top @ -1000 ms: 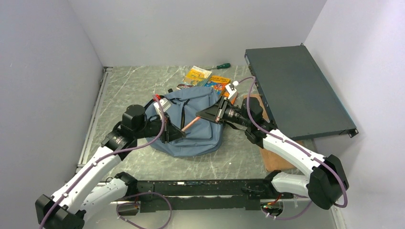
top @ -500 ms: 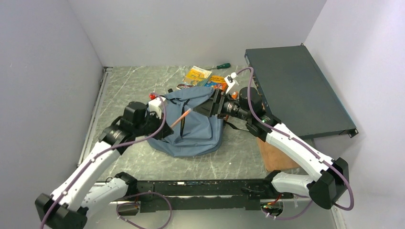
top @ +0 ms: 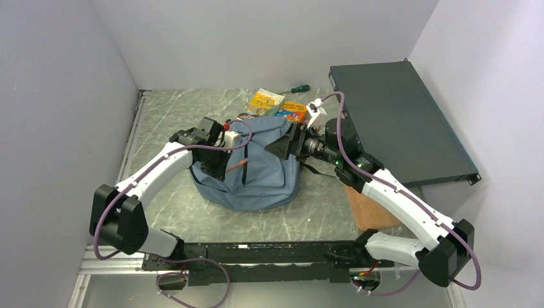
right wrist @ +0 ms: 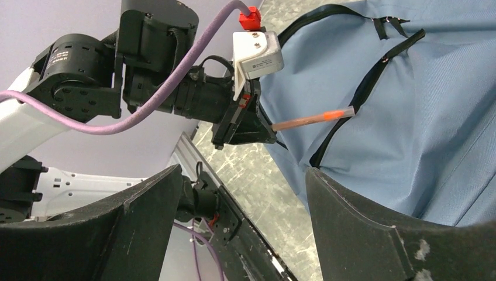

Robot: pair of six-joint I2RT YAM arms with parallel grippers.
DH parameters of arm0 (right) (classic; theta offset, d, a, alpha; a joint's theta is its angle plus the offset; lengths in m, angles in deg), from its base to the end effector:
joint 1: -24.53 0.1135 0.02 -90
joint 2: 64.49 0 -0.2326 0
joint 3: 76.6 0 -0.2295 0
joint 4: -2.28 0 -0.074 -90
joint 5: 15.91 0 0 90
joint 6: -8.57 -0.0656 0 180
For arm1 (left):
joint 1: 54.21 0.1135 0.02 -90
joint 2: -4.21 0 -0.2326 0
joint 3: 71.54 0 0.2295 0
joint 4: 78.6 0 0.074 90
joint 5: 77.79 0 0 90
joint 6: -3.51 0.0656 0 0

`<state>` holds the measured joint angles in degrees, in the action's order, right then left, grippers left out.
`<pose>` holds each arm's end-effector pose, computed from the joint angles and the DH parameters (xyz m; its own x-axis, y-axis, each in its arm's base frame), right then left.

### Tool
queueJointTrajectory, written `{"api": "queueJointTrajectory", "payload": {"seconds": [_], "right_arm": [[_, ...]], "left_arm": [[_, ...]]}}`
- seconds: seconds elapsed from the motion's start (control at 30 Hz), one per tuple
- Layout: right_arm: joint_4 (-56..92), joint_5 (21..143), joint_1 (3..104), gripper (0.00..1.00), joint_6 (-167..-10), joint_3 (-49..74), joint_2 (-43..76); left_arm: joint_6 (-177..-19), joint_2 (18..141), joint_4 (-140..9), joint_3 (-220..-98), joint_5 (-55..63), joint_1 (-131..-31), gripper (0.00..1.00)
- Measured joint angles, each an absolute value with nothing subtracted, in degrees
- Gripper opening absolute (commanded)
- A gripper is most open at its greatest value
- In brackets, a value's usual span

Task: Pack the student bag
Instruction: Place the stationery in the student bag.

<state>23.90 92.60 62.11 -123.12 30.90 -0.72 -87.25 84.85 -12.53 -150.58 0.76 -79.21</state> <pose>0.2067 0.1853 0.3266 -0.6798 0.2727 -0.6808 -0.4974 0.5107 0.7012 0.2339 -0.1234 0.2087 -0.8447 0.3795 -0.3775 0.4714 0.8615 -0.1886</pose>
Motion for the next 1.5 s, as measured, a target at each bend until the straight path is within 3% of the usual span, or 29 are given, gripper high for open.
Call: {"api": "queueJointTrajectory", "payload": {"seconds": [0.4,0.8,1.3,1.4,1.5], "right_arm": [[24.44,92.6,62.11,0.79,-122.42,31.49,-1.66],[24.34,92.66,62.11,0.79,-122.46,31.76,-2.47],[24.31,92.6,62.25,0.78,-122.53,32.85,-3.8],[24.29,92.33,62.86,0.78,-122.49,32.94,-3.78],[24.23,92.31,63.49,0.77,-122.49,33.05,-3.73]], "left_arm": [[-88.6,83.12,-11.81,-149.6,4.96,-79.21,0.0],[-88.69,84.02,-13.71,-148.92,-5.27,-79.16,0.0],[-94.02,95.78,-22.69,-153.46,-13.47,-79.21,0.0],[-97.74,96.5,-24.51,-153.42,-14.67,-79.21,0.08],[-101.36,96.5,-27.94,-151.72,-15.87,-79.21,0.3]]}}
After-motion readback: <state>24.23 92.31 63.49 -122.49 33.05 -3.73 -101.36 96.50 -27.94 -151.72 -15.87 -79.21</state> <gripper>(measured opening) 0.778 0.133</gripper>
